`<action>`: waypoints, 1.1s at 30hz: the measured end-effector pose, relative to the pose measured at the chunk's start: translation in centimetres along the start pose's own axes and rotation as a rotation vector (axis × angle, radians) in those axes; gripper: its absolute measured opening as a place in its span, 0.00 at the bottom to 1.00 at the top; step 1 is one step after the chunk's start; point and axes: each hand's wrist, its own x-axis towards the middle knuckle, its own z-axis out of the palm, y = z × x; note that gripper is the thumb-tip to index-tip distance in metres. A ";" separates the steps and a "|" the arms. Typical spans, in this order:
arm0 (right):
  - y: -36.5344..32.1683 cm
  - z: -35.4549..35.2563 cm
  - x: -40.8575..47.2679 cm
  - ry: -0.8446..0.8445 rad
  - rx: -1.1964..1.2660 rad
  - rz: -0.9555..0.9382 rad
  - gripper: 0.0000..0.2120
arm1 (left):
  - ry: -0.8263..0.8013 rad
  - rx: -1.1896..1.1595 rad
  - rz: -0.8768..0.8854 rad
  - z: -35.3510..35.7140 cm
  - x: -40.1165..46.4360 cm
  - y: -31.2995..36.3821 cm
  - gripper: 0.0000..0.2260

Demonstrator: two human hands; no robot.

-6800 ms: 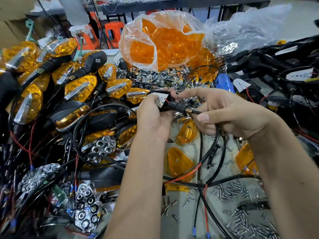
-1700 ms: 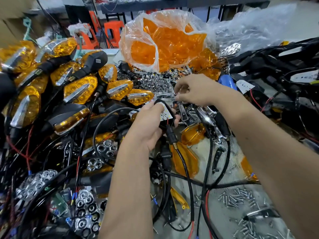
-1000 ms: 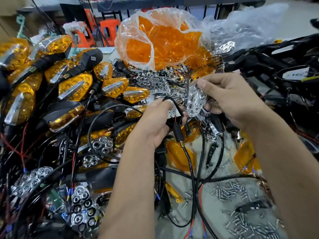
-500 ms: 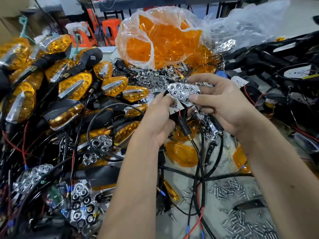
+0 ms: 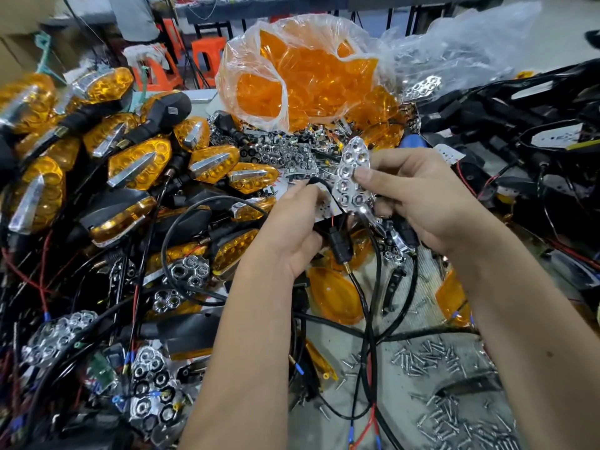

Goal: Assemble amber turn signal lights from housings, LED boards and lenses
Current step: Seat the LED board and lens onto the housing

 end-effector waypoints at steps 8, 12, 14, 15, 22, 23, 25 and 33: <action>-0.1 0.9 -0.2 -0.087 -0.054 -0.002 0.13 | -0.079 0.106 -0.039 -0.1 -0.5 0.6 0.13; -0.1 1.4 -0.2 -0.063 -0.111 -0.064 0.12 | -0.152 0.005 -0.061 -0.1 -1.3 1.0 0.08; -0.1 1.6 -0.2 -0.076 -0.166 -0.077 0.12 | -0.164 -0.020 -0.071 -0.2 -1.4 1.1 0.11; -0.1 1.6 -0.2 -0.082 -0.184 -0.078 0.12 | -0.163 -0.033 -0.079 -0.2 -1.5 1.1 0.13; -0.1 1.4 -0.2 -0.095 -0.283 -0.068 0.12 | -0.183 -0.114 -0.140 0.0 -1.9 1.3 0.17; -0.2 1.3 -0.2 -0.102 -0.294 -0.066 0.12 | -0.194 -0.126 -0.144 0.0 -1.9 1.3 0.17; -0.3 1.3 -0.1 -0.115 -0.303 -0.060 0.12 | -0.211 -0.141 -0.150 0.1 -2.0 1.3 0.18; -0.5 1.7 -0.1 -0.116 -0.350 -0.046 0.11 | -0.232 -0.134 -0.179 0.1 -2.4 1.6 0.17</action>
